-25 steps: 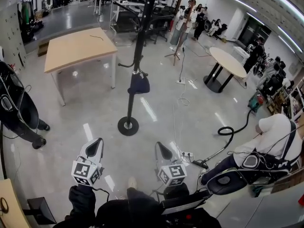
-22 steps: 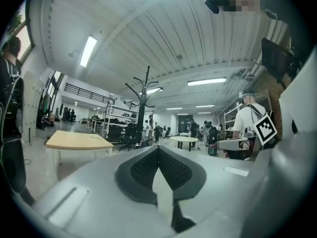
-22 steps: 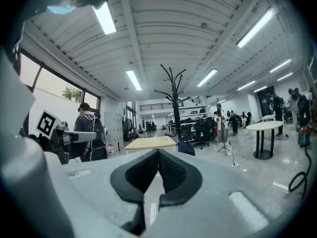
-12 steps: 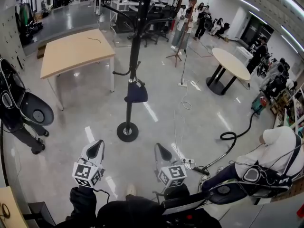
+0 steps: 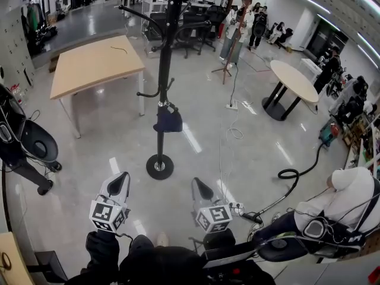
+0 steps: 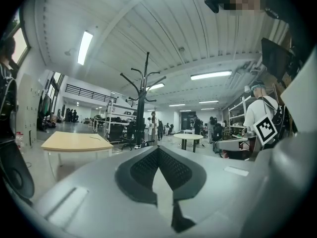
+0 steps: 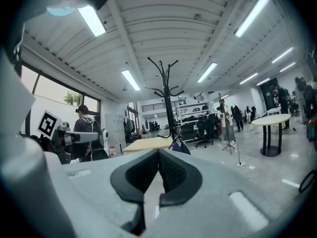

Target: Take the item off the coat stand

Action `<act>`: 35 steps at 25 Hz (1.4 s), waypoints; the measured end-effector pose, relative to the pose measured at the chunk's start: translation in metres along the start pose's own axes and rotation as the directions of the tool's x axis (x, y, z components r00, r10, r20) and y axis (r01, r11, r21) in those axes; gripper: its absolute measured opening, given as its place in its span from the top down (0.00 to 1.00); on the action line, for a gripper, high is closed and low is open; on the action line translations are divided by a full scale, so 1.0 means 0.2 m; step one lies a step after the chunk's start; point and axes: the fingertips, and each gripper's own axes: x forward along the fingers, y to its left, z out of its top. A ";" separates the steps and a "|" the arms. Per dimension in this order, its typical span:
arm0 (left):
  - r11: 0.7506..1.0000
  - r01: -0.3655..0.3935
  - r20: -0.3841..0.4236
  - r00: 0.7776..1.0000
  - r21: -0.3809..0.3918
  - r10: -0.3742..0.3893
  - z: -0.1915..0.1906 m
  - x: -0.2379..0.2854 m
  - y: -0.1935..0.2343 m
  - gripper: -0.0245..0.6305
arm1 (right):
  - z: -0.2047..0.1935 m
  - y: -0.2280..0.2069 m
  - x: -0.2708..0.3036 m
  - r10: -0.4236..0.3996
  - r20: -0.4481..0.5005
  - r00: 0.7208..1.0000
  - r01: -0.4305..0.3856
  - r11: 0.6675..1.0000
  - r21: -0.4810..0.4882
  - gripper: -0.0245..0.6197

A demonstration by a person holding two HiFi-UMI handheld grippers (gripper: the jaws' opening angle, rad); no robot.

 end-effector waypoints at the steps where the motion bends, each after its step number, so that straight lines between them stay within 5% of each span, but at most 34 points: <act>1: 1.000 0.002 0.000 1.000 0.002 -0.002 0.00 0.02 0.00 0.96 | 0.00 -0.01 0.00 -0.001 0.001 1.000 0.001 1.000 0.002 0.96; 35: 0.996 0.092 -0.036 0.995 -0.004 -0.092 -0.02 0.81 0.43 0.96 | 0.08 -0.35 0.77 -0.068 0.023 0.997 0.068 0.998 0.010 0.96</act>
